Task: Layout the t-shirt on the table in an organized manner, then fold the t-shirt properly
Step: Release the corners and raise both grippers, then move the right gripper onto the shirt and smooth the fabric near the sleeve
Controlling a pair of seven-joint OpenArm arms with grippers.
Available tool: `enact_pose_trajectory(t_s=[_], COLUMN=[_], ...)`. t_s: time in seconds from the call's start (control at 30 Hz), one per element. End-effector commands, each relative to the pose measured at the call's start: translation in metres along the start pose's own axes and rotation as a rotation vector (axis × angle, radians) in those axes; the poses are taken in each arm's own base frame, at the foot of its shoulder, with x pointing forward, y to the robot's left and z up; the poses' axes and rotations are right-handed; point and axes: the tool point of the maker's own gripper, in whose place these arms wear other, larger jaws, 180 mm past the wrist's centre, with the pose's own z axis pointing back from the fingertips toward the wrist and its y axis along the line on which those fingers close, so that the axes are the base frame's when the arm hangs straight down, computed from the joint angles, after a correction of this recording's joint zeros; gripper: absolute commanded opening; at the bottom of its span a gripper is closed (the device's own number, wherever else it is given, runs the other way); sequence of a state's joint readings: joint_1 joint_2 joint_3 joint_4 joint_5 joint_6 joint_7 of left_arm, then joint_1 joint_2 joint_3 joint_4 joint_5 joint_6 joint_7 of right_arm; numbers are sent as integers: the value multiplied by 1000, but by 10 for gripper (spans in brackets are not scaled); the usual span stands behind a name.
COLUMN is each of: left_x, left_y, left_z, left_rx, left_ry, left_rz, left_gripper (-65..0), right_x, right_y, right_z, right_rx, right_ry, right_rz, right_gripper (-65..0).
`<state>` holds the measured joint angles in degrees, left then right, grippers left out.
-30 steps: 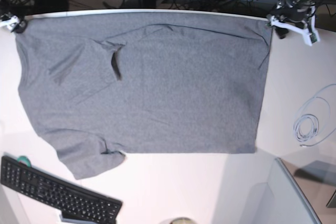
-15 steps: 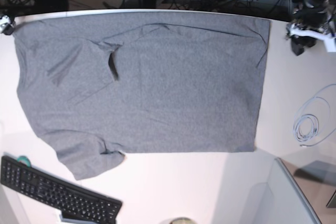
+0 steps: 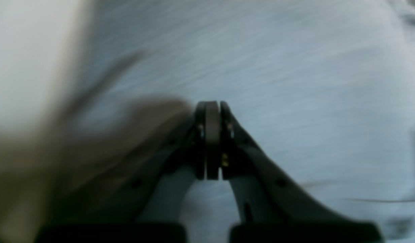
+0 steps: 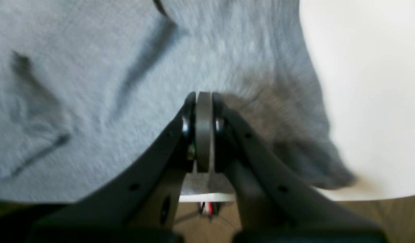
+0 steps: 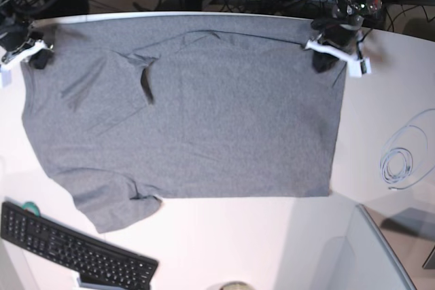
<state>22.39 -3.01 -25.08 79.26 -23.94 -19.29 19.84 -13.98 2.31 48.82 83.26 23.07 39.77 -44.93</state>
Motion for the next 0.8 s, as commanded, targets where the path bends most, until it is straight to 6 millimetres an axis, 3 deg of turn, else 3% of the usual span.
enact_pose_trajectory(t_s=[0.0,0.23,0.37,0.53,0.67,0.77], left_x=[10,21,39,48,78,90], left_y=[2,38,44,43,52,40], left_z=[2,14,10,11,42,62], left_rx=[-3,90,96,92,133,87], left_ry=[-40,-79,-103,-125,-221,-264], left_rz=[-15,-5,-24,-29,-70,-126], left_gripper=[-650,-650,-650,-650,-650,-650], right_x=[11,-10,-16,-20,8,31], right_y=[-10,-20,-17,-30,-29,-18], right_z=[1,-9,-10,-3,13,29], right_rx=[-19,-55,-67,-111,-145,-167], right_ry=[-30,20,41,47,-26,-91], right_rz=[10,11,24,8,70,141], right_gripper=[-642,-642,-642,-642,-642,-642])
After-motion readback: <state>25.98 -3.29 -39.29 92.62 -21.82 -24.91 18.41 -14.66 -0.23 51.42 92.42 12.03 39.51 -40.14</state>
